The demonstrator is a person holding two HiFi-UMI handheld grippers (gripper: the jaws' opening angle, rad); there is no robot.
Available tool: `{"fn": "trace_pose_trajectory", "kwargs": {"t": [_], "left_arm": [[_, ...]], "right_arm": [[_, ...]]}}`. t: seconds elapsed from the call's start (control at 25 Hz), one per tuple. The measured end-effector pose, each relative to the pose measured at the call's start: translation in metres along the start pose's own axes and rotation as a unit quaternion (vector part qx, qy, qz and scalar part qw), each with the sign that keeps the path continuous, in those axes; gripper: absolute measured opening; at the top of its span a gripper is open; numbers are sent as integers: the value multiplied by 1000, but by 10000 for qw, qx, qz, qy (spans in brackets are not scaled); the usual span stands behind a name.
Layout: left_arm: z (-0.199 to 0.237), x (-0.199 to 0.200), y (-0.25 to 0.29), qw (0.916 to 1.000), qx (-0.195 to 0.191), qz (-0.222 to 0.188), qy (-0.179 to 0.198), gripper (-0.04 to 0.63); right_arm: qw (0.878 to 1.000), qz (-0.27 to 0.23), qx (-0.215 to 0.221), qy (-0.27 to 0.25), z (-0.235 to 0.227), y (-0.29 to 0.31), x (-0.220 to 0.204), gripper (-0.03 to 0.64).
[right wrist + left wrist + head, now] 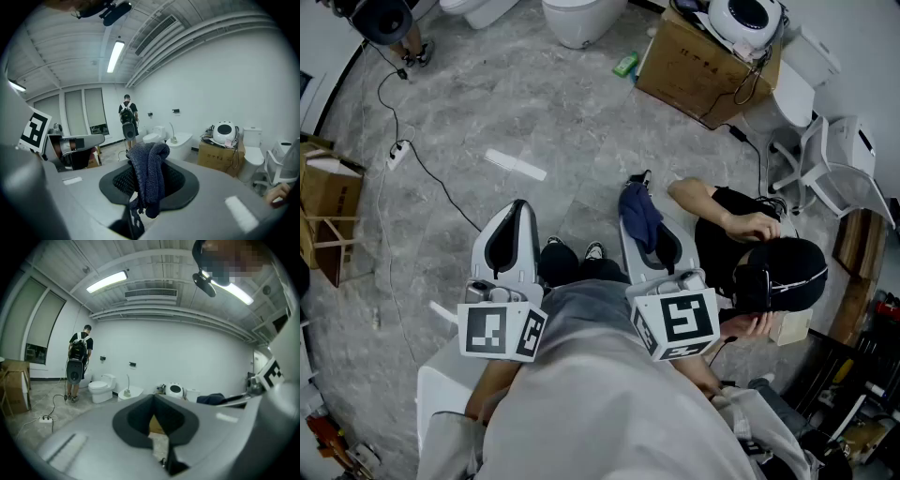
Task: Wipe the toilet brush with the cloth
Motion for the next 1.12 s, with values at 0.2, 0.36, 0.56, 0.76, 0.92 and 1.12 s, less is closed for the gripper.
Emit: {"fn": "trace_pose_trajectory", "kwargs": {"t": [0.2, 0.36, 0.56, 0.76, 0.92, 1.12], "left_arm": [[-2, -1, 10, 9999, 47, 91, 47, 0], [8, -11, 19, 9995, 184, 252, 0, 0], [19, -23, 41, 9988, 265, 390, -157, 0], [41, -32, 71, 9980, 362, 486, -180, 0], [65, -31, 106, 9981, 355, 480, -180, 0], [107, -22, 162, 9983, 286, 451, -226, 0]], "right_arm": [[10000, 57, -27, -17, -11, 6, 1, 103], [9998, 141, 28, 100, -17, 22, -5, 103], [9961, 320, 209, 798, -29, 49, -12, 103], [9963, 499, 266, 643, -33, 85, -12, 106], [9965, 514, 244, 613, -37, 126, -4, 106], [9965, 538, 182, 611, -36, 189, 8, 106]]}}
Point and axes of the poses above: the fingertips, and each gripper's own axes: y forward along the fingers, z to its left, x out of its top, the point moved 6 cm from there along -y, backward along the fingers, and after that the axes turned 15 degrees about -z, right-handed, at the moved point
